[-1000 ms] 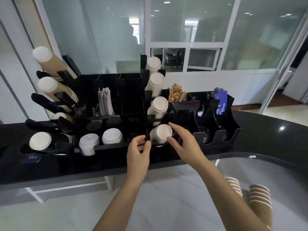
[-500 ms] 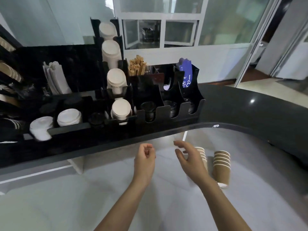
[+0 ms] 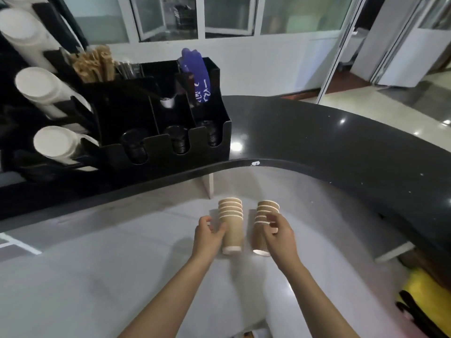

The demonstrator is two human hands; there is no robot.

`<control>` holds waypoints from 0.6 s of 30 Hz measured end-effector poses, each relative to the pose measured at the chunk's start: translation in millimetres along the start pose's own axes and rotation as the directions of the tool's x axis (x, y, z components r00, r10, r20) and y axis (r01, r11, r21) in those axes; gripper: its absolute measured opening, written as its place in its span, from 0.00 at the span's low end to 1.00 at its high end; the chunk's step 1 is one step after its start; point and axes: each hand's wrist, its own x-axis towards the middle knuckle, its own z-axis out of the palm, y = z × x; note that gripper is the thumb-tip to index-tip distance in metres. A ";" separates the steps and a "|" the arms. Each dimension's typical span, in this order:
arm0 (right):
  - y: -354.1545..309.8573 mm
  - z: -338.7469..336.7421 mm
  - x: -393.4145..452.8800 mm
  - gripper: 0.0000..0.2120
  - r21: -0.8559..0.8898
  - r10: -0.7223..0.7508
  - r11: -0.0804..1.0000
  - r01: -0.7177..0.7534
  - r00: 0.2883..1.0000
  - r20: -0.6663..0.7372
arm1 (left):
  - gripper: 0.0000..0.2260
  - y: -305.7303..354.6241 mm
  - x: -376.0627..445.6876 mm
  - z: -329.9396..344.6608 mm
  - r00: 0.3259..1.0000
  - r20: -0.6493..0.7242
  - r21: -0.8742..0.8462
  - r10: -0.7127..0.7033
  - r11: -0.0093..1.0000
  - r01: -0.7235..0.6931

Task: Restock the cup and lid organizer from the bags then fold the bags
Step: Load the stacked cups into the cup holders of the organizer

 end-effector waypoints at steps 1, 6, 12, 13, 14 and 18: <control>8.8 -2.5 3.3 0.12 0.000 0.021 1.000 -0.021 1.000 0.001 | 0.26 -1.7 4.9 9.7 1.000 -0.005 0.026 -0.018 0.999 0.018; 40.1 -7.7 12.3 0.23 -0.003 0.105 0.994 -0.105 0.994 0.017 | 0.40 -8.8 18.0 46.8 0.995 -0.031 0.087 -0.100 0.991 0.102; 54.0 -1.1 19.9 0.34 0.133 0.246 0.955 -0.266 0.958 0.148 | 0.45 -22.8 29.5 65.8 0.986 -0.017 0.078 -0.166 0.983 0.167; 54.2 -0.6 20.7 0.34 0.135 0.255 0.951 -0.278 0.953 0.164 | 0.47 -24.8 29.8 67.6 0.985 -0.003 0.066 -0.175 0.982 0.175; 55.1 0.1 21.0 0.35 0.126 0.263 0.949 -0.288 0.947 0.182 | 0.49 -25.5 28.9 68.6 0.983 0.009 0.056 -0.181 0.982 0.181; 56.7 2.1 18.2 0.33 0.132 0.288 0.935 -0.328 0.924 0.252 | 0.51 -33.2 29.9 69.5 0.983 0.056 0.025 -0.175 0.985 0.173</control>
